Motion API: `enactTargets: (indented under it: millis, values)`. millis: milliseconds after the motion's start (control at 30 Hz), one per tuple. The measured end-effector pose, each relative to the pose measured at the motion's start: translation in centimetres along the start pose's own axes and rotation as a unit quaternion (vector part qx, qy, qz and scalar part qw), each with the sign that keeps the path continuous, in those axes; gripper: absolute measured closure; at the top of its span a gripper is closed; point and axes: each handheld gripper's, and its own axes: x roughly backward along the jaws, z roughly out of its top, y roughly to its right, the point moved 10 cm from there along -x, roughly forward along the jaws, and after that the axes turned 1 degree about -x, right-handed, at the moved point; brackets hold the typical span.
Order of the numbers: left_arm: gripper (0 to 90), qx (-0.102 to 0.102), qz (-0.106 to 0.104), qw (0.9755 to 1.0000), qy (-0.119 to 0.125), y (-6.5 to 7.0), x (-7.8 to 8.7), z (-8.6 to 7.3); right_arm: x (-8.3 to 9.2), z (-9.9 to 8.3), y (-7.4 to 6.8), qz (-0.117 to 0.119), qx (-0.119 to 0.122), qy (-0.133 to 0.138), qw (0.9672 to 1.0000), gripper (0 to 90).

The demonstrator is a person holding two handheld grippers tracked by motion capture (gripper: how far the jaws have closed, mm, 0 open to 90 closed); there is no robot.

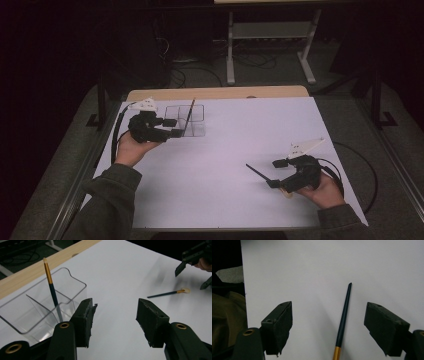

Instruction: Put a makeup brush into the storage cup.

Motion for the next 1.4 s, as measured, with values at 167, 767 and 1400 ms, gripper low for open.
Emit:
enactTargets:
  millis: [167, 767, 1400]
  values:
    - [45.7, -0.002, 0.002, 1.0000, -0.001, 0.4, 0.6, -0.8, -0.3, -0.1, 0.1, -0.008, -0.001, -0.009, 0.9999, 21.9]
    - [42.7, -0.025, -0.012, 0.9996, -0.003, 3.6, 1.0, -3.4, -0.9, -1.7, 1.0, -0.037, -0.016, -0.052, 0.9978, 29.3]
    - [37.2, -0.038, -0.013, 0.9992, -0.002, 5.4, 1.3, -5.0, -1.1, -1.8, 1.0, -0.052, -0.015, -0.071, 0.9960, 38.2]
